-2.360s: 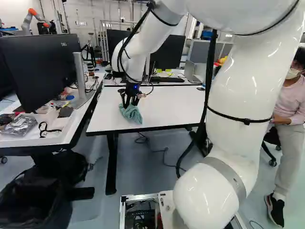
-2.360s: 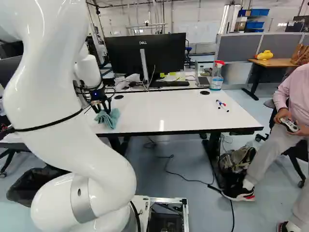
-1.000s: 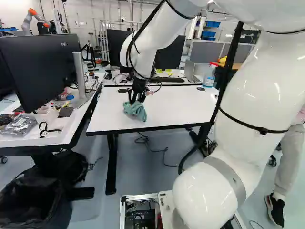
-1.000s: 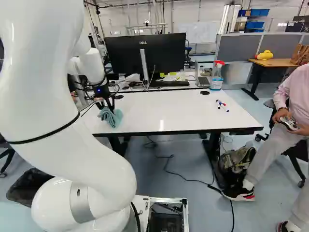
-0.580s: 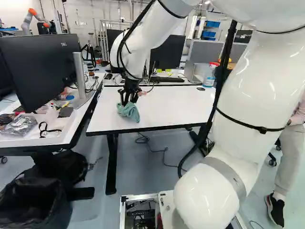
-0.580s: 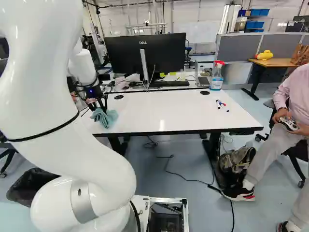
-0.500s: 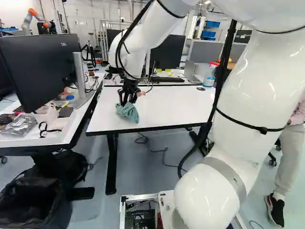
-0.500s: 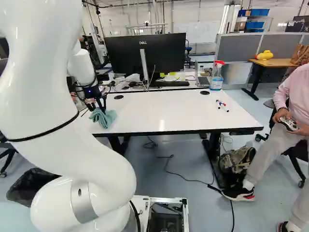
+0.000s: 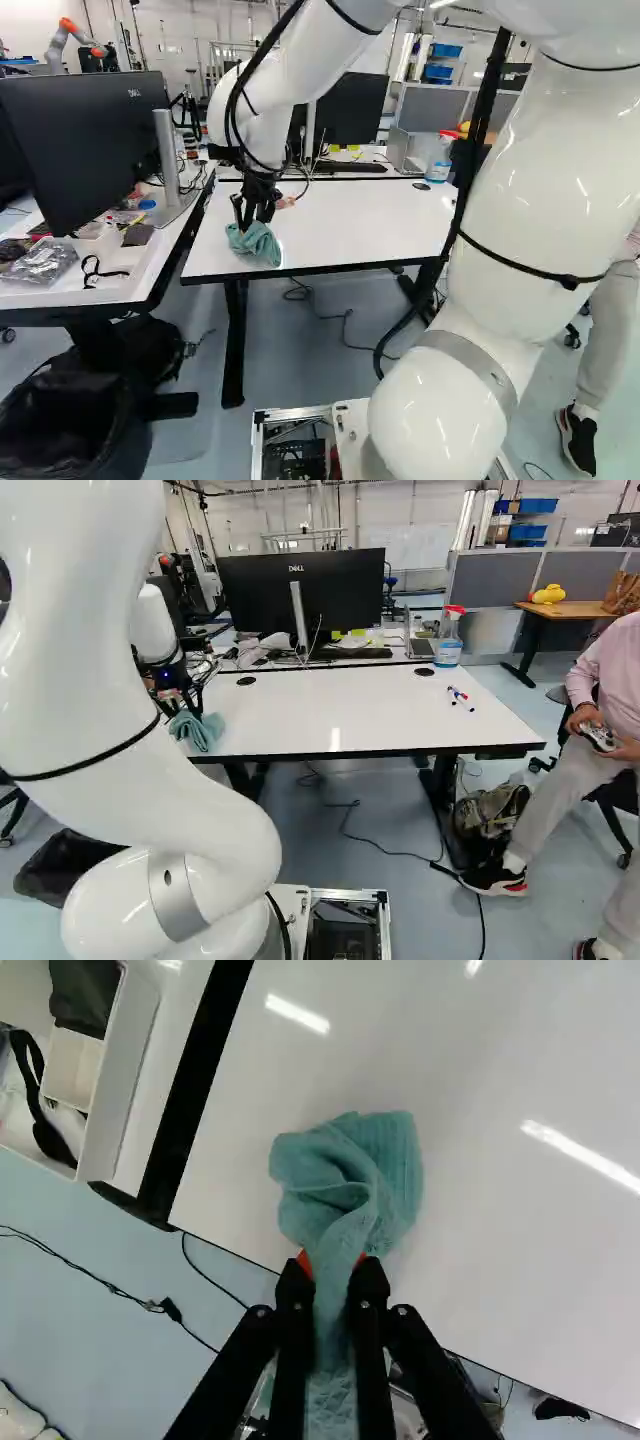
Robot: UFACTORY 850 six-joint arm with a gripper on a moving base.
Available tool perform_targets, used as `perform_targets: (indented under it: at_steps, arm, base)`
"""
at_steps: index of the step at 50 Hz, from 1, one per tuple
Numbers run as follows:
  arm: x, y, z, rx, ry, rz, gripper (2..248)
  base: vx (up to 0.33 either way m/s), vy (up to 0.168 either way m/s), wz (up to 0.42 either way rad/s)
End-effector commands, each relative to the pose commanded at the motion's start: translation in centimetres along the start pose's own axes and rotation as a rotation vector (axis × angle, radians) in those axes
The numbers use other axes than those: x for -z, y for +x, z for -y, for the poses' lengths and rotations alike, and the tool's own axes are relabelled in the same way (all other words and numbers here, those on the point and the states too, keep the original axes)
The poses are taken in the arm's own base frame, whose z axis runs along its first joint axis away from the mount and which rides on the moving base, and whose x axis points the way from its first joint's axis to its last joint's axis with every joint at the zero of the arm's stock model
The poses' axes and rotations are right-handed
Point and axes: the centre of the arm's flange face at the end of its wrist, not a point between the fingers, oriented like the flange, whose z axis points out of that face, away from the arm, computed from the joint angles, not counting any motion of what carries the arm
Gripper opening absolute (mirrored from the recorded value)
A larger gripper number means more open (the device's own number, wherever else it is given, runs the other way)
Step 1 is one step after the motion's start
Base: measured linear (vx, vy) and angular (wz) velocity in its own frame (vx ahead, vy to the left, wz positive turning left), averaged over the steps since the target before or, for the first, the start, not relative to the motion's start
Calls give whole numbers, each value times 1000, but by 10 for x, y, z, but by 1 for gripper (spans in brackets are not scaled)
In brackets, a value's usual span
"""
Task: Clean the table with the green towel
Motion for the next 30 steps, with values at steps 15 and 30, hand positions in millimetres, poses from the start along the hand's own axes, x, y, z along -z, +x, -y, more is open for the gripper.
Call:
perform_targets:
  at_steps: [15, 30]
  arm:
    - [1, 0, 0, 0, 0, -2, 47]
    - [22, -5, -19, -39, -6, -43, 47]
  base:
    - [0, 0, 0]
    - [0, 0, 0]
